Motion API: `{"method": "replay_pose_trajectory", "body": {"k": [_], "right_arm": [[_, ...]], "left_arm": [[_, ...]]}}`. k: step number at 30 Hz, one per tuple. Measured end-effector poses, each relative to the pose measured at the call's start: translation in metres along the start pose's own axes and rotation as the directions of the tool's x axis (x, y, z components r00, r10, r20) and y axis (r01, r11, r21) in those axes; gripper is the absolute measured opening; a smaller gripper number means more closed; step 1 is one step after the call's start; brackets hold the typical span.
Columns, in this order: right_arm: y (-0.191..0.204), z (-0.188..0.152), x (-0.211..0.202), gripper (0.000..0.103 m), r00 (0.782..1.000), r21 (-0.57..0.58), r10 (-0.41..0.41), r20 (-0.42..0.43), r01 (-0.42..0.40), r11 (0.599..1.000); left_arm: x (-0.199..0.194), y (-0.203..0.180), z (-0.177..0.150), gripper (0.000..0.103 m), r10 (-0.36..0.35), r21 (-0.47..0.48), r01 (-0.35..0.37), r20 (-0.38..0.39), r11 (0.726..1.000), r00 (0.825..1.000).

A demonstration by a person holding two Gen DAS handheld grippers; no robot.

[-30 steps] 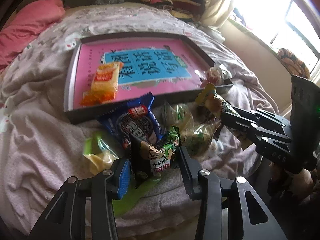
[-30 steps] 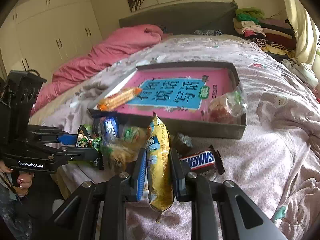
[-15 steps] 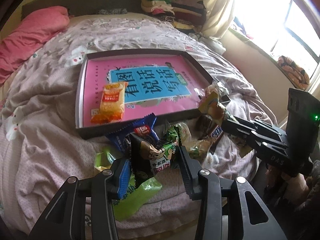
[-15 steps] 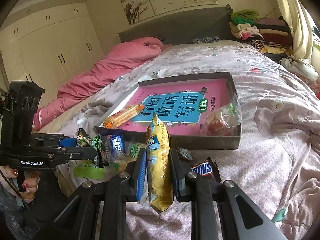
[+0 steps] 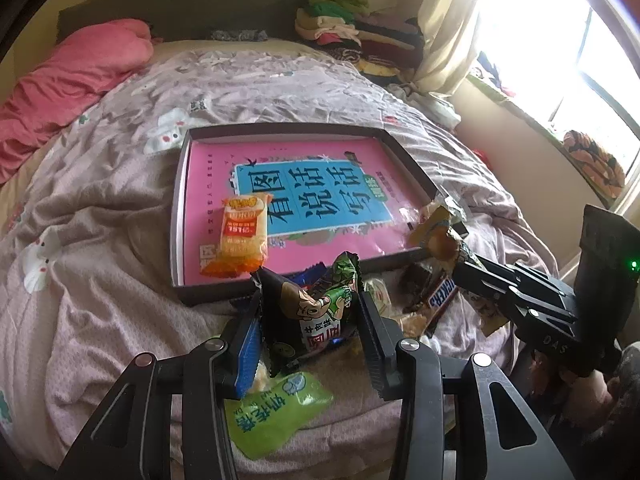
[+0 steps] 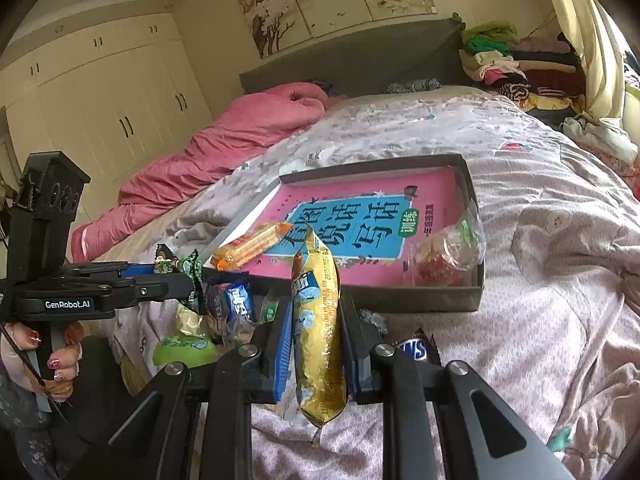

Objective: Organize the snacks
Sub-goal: 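Lift the green packet over the tray with the left tool while the right tool carries the yellow bar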

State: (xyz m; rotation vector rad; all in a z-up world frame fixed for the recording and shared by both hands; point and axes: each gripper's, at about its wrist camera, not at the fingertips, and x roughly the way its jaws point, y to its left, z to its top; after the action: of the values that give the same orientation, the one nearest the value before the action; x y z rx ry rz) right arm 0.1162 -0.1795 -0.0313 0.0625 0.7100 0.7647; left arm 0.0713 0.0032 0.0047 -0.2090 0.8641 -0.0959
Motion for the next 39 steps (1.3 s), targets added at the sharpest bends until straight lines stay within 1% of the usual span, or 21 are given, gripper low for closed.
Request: {"method": "replay_pose_trajectory", "body": {"k": [10,21,27,32,39], "right_arm": [[-0.005,0.010,0.000,0.023,0.999,0.013,-0.004,0.037,0.004,1.000],[-0.011,0.018,0.000,0.023,0.998,0.036,-0.022,0.062,0.020,0.999],[-0.019,0.021,0.000,0.023,0.997,0.061,-0.035,0.074,0.031,0.998],[-0.019,0.028,0.002,0.023,0.995,0.047,-0.048,0.088,0.044,0.998],[-0.018,0.038,0.006,0.023,0.993,0.036,-0.050,0.107,0.046,0.998]], "left_arm": [[0.002,0.006,0.020,0.045,0.017,-0.021,-0.016,0.045,1.000,0.999],[0.009,0.008,0.035,0.045,0.009,-0.043,-0.005,0.075,0.999,0.997],[0.018,0.011,0.041,0.045,0.010,-0.058,-0.006,0.076,0.998,0.997],[0.032,0.018,0.043,0.045,0.022,-0.080,-0.017,0.061,0.997,0.998],[0.045,0.019,0.046,0.045,0.037,-0.081,-0.032,0.049,0.996,0.998]]}}
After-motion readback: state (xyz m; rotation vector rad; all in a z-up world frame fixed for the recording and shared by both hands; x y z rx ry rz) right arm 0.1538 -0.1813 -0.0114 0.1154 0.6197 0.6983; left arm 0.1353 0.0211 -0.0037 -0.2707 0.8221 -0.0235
